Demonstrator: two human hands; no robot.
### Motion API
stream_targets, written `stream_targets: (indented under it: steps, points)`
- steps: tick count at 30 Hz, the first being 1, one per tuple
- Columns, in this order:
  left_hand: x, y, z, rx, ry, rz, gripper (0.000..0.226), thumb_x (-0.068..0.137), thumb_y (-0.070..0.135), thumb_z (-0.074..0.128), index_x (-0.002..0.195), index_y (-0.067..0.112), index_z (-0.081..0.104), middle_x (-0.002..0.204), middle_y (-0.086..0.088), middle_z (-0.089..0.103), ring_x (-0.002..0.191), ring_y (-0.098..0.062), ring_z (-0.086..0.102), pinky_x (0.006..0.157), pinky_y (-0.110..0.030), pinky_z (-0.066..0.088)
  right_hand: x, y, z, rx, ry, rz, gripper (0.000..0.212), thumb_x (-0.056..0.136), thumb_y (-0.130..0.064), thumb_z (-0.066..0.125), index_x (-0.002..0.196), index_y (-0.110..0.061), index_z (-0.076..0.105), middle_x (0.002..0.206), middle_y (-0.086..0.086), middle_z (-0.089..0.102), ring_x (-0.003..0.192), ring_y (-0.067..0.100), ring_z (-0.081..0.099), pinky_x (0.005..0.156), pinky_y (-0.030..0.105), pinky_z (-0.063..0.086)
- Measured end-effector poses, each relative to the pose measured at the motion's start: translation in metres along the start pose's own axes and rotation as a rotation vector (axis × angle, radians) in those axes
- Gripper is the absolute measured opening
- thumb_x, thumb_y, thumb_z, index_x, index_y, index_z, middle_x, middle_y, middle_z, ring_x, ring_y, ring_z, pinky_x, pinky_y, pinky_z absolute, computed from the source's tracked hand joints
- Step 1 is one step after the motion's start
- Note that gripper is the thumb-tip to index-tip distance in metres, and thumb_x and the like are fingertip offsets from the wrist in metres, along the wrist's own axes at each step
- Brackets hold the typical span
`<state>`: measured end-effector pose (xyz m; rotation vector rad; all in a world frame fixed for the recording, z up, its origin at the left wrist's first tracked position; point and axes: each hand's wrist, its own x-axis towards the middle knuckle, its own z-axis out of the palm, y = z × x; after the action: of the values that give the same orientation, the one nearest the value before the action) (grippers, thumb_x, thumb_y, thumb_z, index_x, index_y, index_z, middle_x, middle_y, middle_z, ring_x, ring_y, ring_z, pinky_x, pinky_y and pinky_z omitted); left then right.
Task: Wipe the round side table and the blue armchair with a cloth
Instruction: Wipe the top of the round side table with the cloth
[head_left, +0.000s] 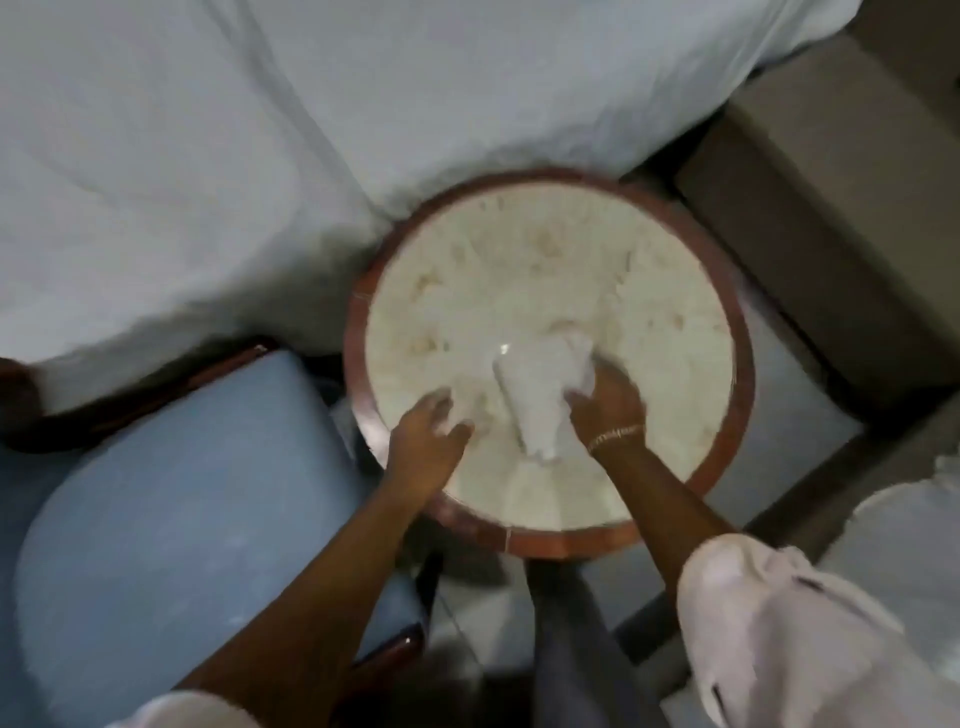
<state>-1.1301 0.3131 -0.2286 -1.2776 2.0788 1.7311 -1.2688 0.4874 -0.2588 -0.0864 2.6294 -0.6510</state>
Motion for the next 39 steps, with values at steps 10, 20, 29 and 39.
stream_targets:
  steps: [10,20,29,39]
  points:
    - [0.106,-0.005,0.049,0.964,-0.188,-0.001,0.150,0.061,0.066,0.080,0.151,0.018,-0.030,0.161,-0.014,-0.038,0.147,-0.043,-0.030,0.117,-0.071,-0.002,0.104,0.061,0.016,-0.543,0.031,-0.417,0.077,0.093,-0.069,0.034,0.158,-0.037,0.007,0.169,-0.001,0.010,0.155,0.039,0.006,0.116,0.071,0.015]
    - [0.130,0.029,0.055,0.910,-0.365,-0.319,0.176,0.044,0.054,0.094,0.125,0.026,-0.060,0.126,-0.013,-0.072,0.115,-0.045,-0.062,0.099,-0.076,-0.025,0.169,-0.015,0.030,-0.516,-0.030,-0.870,0.060,0.096,-0.054,0.037,0.153,-0.038,0.031,0.165,-0.005,0.029,0.153,0.029,0.024,0.110,0.059,0.030]
    - [0.144,0.039,0.049,0.916,-0.372,-0.363,0.181,0.034,0.060,0.094,0.129,0.026,-0.057,0.124,-0.011,-0.073,0.119,-0.045,-0.060,0.103,-0.080,-0.020,0.286,-0.029,-0.022,-0.469,0.154,-0.323,0.078,0.090,-0.076,0.016,0.156,-0.035,0.018,0.168,0.007,0.016,0.154,0.038,0.014,0.113,0.070,0.024]
    - [0.138,0.037,0.052,0.920,-0.369,-0.343,0.183,0.030,0.059,0.095,0.133,0.027,-0.053,0.129,-0.012,-0.067,0.116,-0.041,-0.060,0.105,-0.080,-0.018,0.092,0.123,-0.035,-0.673,-0.244,-1.097,0.070,0.088,-0.054,0.061,0.151,-0.037,0.036,0.160,0.003,0.037,0.150,0.039,0.030,0.110,0.069,0.029]
